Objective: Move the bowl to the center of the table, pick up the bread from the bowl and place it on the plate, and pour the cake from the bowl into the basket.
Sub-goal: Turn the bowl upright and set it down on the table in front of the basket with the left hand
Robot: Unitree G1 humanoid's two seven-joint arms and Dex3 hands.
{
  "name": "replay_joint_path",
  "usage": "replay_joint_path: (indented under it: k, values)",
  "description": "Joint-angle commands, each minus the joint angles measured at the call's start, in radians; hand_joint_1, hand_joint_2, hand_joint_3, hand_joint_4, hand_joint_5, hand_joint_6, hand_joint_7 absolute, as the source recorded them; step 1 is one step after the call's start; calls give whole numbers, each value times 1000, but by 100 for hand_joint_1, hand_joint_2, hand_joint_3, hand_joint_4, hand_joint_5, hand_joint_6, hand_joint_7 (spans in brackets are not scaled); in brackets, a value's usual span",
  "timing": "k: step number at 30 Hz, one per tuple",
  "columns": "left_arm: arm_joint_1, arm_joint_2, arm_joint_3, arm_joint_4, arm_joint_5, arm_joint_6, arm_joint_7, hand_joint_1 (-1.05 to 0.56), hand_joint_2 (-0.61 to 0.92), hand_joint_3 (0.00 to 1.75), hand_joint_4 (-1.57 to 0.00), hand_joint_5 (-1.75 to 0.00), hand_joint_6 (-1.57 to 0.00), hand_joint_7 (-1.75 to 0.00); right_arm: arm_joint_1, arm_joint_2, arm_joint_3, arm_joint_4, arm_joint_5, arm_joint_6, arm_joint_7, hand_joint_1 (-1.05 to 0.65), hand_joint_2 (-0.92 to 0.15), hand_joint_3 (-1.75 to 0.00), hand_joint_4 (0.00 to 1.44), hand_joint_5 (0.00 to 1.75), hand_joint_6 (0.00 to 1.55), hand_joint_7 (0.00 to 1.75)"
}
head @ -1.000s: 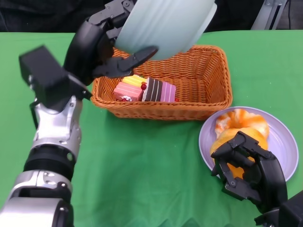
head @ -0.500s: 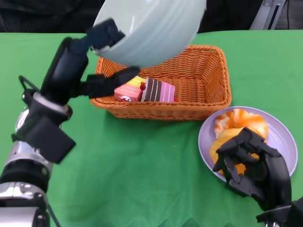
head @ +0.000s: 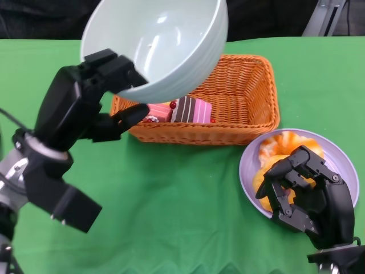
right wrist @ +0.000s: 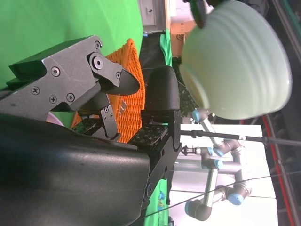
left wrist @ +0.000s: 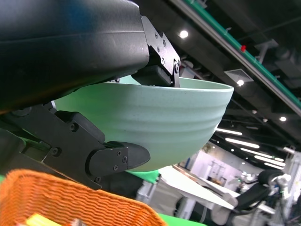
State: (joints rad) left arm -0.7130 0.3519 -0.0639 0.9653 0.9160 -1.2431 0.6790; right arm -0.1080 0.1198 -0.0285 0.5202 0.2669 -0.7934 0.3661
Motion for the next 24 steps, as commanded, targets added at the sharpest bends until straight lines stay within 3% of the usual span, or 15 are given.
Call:
replay_joint_path:
  k: [1, 9, 13, 19, 24]
  values:
    - [30, 75, -73, -21, 92, 33, 199, -8, 70, 85, -63, -147, -64, -135, 15, -1, -10, -27, 17, 16, 1, -5, -58, -107, 72, 168, 67, 137]
    - [38, 186, -304, -3, 291, 129, 650, -9, 73, 90, -64, -139, -63, -131, 12, 0, -17, -46, 56, 50, 24, -6, -57, -109, 72, 169, 68, 135]
    - [40, 217, -407, 25, 332, 159, 796, -11, 79, 79, -65, -136, -61, -130, 11, -1, -23, -57, 51, 58, 15, -7, -57, -108, 72, 169, 67, 135]
    - [66, 248, -520, 38, 350, 214, 924, -9, 84, 67, -61, -141, -56, -132, 13, -1, -29, -71, 43, 73, 10, -8, -59, -105, 71, 168, 67, 135]
    - [110, 275, -571, 14, 349, 236, 935, -9, 89, 57, -63, -141, -58, -129, 15, -3, -33, -86, 34, 90, 4, -6, -61, -102, 71, 169, 67, 135]
